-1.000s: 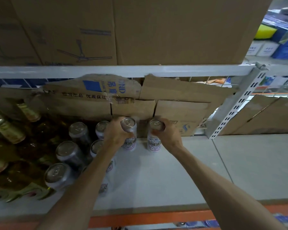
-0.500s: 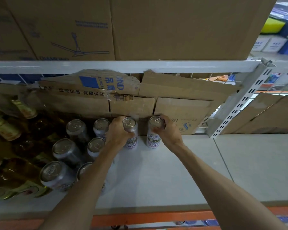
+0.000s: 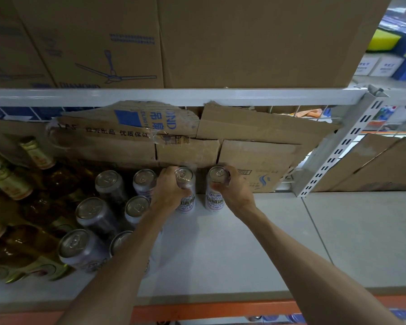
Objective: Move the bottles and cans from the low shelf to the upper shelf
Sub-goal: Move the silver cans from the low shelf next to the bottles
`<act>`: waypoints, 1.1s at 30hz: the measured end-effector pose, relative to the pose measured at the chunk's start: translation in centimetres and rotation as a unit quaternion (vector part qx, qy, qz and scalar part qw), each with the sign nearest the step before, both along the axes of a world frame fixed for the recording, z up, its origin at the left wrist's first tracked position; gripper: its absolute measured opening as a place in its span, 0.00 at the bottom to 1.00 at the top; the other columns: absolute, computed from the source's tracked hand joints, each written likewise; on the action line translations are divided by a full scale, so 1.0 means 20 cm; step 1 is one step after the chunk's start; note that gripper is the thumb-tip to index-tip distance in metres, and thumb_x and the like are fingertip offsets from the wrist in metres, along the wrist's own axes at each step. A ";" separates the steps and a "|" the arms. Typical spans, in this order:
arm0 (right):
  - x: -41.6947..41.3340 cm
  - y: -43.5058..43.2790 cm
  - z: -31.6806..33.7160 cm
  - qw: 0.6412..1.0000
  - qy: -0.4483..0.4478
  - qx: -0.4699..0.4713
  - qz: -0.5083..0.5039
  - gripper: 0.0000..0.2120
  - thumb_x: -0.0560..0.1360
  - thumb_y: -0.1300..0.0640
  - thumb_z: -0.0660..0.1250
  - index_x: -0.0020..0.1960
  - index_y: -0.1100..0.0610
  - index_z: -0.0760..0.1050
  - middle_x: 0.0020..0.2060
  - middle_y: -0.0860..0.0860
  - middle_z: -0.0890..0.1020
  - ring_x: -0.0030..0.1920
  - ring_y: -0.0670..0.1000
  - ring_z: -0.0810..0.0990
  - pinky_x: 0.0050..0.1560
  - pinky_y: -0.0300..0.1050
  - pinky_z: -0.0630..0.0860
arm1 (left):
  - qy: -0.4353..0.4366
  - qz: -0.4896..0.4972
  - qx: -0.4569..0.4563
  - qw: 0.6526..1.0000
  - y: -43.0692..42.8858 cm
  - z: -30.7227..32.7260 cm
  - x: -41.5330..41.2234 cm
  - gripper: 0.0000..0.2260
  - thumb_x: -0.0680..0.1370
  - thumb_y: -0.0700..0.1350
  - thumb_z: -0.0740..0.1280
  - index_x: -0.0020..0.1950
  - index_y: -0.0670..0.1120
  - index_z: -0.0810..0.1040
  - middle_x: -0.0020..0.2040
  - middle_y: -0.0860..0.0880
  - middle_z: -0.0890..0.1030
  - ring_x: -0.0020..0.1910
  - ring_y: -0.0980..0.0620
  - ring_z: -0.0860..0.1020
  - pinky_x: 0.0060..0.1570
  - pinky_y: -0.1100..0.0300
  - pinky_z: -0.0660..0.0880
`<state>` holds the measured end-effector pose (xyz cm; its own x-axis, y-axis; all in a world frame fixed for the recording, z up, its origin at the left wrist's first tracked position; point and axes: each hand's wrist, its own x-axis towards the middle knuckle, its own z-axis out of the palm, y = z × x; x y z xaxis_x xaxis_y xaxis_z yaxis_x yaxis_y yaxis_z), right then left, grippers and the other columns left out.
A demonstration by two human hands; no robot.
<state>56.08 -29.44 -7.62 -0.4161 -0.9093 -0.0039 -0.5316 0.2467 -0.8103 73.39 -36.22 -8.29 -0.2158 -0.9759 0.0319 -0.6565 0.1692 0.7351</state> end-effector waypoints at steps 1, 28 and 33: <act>0.00 0.00 0.00 1.000 0.003 0.004 0.006 0.25 0.70 0.56 0.73 0.65 0.50 0.71 0.50 0.49 0.82 0.50 0.53 0.79 0.51 0.50 0.77 | 0.000 -0.001 0.000 1.000 0.00 0.00 0.00 0.30 0.63 0.41 0.80 0.62 0.43 0.75 0.59 0.44 0.76 0.58 0.44 0.75 0.56 0.51 0.73; 0.02 -0.01 0.00 0.999 0.021 0.026 0.024 0.24 0.73 0.59 0.70 0.67 0.54 0.67 0.55 0.56 0.81 0.53 0.59 0.79 0.53 0.53 0.76 | 0.029 -0.007 -0.008 1.000 0.06 0.00 -0.03 0.22 0.70 0.36 0.74 0.60 0.38 0.67 0.59 0.41 0.72 0.53 0.50 0.69 0.47 0.61 0.64; 0.01 -0.03 0.01 0.998 0.039 0.044 0.026 0.24 0.74 0.59 0.69 0.68 0.56 0.67 0.56 0.56 0.80 0.55 0.59 0.79 0.48 0.45 0.71 | 0.025 -0.009 -0.003 1.000 0.05 0.00 -0.02 0.24 0.70 0.36 0.74 0.61 0.38 0.67 0.60 0.39 0.72 0.59 0.44 0.73 0.48 0.60 0.65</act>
<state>56.21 -30.03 -7.38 -0.3713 -0.9269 -0.0552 -0.6053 0.2867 -0.7426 73.05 -35.23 -8.19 -0.2321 -0.9714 0.0497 -0.6160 0.1864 0.7654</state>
